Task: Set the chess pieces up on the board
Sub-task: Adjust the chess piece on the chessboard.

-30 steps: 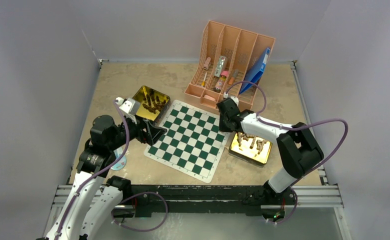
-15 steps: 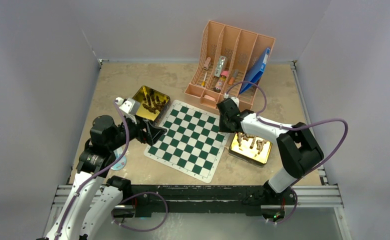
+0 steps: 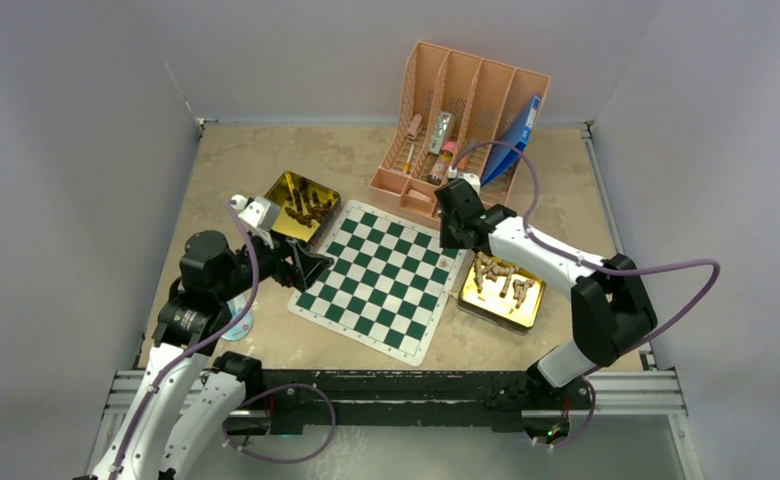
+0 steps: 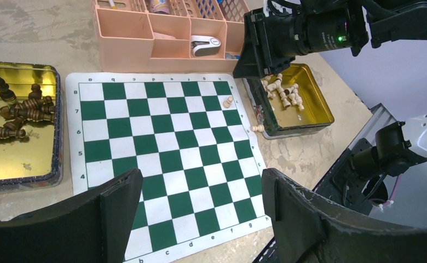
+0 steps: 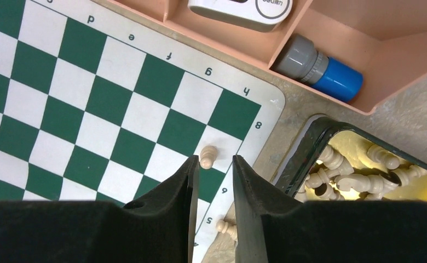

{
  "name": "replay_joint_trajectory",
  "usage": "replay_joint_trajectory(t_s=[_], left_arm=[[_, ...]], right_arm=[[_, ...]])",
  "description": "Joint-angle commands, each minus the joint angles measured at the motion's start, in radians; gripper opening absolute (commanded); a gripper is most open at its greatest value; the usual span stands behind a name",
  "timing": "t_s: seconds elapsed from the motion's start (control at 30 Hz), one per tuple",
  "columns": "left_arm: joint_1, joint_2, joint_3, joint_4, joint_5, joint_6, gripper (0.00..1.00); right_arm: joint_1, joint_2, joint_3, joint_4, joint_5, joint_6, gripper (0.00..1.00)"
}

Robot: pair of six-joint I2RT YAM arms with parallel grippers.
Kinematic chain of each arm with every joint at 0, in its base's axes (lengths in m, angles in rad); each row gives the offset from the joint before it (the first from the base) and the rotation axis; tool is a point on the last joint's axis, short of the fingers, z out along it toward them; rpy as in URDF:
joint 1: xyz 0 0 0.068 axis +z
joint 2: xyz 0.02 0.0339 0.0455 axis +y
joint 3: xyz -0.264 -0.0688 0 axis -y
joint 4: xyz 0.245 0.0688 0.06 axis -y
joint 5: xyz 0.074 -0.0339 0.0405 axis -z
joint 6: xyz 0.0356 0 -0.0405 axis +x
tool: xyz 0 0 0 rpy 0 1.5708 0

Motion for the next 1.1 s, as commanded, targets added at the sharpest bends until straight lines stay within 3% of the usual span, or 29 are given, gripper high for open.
replay_joint_trajectory(t_s=[0.0, 0.5, 1.07], left_arm=[[-0.004, -0.015, -0.001, 0.015, 0.013, 0.019, 0.8], [-0.004, -0.022, -0.001, 0.017, 0.008, 0.02, 0.8], [-0.004, -0.019, -0.002, 0.015, 0.002, 0.022, 0.8]], right_arm=[[0.011, -0.041, 0.027, -0.024, -0.019, -0.073, 0.32], [0.012, 0.066, -0.038, 0.07, -0.069, -0.028, 0.34], [0.012, 0.095, -0.056, 0.091, -0.086, -0.04, 0.25]])
